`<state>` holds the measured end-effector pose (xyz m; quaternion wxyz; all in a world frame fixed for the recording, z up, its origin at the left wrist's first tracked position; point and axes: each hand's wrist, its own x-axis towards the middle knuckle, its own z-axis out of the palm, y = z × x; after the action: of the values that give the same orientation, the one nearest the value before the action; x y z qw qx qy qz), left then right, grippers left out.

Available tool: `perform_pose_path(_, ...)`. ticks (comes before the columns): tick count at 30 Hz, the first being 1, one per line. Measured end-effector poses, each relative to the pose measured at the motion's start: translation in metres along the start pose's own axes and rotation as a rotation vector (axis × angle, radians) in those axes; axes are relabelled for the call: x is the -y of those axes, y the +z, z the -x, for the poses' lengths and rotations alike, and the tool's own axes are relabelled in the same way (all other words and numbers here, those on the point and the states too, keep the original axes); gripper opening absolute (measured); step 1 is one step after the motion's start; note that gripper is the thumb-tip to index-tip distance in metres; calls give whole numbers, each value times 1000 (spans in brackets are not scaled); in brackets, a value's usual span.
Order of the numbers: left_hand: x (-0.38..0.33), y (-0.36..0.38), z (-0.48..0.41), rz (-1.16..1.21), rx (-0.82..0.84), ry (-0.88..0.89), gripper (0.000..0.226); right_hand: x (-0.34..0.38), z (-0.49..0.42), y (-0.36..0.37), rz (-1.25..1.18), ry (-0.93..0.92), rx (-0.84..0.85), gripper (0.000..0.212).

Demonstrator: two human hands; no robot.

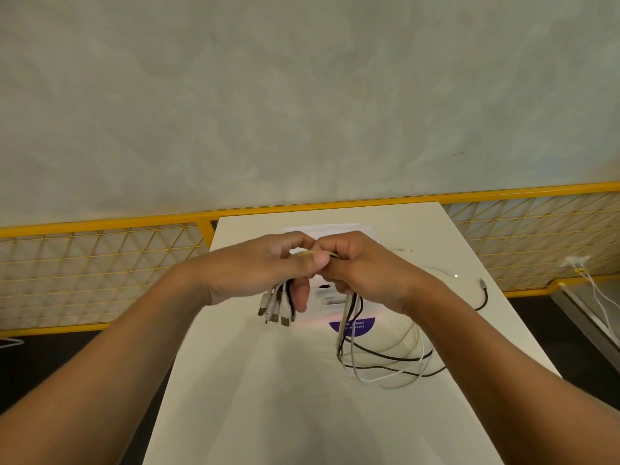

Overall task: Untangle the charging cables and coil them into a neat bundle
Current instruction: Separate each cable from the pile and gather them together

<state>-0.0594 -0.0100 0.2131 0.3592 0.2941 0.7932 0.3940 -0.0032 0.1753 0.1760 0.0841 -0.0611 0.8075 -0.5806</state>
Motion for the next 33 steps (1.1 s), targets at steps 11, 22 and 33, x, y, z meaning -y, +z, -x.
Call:
perform_pose_path(11, 13, 29, -20, -47, -449, 60, 38, 0, 3, -13, -133, 59, 32, 19)
perform_pose_path(22, 13, 25, -14, 247, -445, -36, 39, -16, 2, -16, 53, -116, -370, 20)
perform_pose_path(33, 16, 32, -21, 217, -505, -21, 40, -14, 5, -9, 100, -41, -152, 14)
